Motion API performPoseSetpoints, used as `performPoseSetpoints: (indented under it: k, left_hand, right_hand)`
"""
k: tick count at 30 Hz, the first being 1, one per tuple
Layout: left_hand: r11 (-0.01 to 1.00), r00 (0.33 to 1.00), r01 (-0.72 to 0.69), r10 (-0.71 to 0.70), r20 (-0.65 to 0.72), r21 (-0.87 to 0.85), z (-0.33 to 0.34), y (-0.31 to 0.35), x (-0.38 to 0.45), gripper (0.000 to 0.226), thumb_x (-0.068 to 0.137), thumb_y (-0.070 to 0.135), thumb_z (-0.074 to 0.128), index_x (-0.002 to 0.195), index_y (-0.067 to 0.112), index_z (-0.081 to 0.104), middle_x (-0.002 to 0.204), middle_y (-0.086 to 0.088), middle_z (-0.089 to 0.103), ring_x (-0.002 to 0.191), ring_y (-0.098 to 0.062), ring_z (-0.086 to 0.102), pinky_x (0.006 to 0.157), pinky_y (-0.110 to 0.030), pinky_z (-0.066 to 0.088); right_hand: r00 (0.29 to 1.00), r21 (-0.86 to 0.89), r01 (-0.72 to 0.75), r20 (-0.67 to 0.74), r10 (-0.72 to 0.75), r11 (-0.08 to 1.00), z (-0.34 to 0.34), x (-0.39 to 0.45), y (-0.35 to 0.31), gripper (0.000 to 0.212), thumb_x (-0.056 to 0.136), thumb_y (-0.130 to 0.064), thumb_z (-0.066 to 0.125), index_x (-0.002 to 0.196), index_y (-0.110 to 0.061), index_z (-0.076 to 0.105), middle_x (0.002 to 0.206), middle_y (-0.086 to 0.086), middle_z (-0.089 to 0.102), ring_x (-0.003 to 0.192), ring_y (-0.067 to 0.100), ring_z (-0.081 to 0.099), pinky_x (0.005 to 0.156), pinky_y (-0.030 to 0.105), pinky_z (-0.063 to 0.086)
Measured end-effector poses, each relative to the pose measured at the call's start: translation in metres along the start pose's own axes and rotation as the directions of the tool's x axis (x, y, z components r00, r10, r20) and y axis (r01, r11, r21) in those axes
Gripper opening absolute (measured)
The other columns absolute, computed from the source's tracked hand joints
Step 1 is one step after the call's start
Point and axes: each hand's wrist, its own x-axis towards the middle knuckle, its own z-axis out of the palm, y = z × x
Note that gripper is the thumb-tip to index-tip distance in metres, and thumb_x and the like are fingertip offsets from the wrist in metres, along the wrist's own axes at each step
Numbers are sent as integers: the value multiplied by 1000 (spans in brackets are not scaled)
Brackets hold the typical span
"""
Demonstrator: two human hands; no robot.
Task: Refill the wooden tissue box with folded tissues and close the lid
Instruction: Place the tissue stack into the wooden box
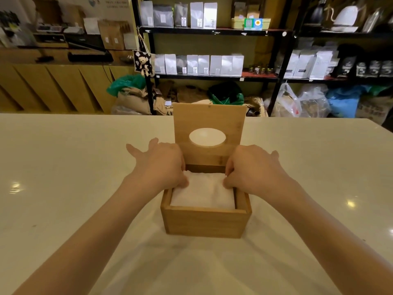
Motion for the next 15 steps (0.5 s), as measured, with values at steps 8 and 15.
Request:
performPoseSetpoints:
  k: [8, 15]
  left_hand:
    - [997, 998, 15, -10, -68, 79, 13, 9, 4, 13, 79, 25, 64, 91, 19, 62, 100, -3, 59, 113, -27, 46, 104, -72, 11]
    - [999, 1000, -16, 17, -20, 41, 11, 1, -4, 26, 86, 41, 50, 93, 20, 63, 102, -1, 58, 107, -25, 49, 105, -67, 17]
  right_hand:
    - [999, -147, -45, -22, 43, 988, 5, 1, -9, 13, 78, -8, 56, 71, -16, 48, 70, 2, 45, 102, 31, 53, 107, 64, 18]
    - [1000, -182, 17, -7, -19, 983, 5, -3, -5, 17, 85, -22, 52, 68, -17, 48, 68, 1, 45, 98, 28, 51, 106, 57, 22]
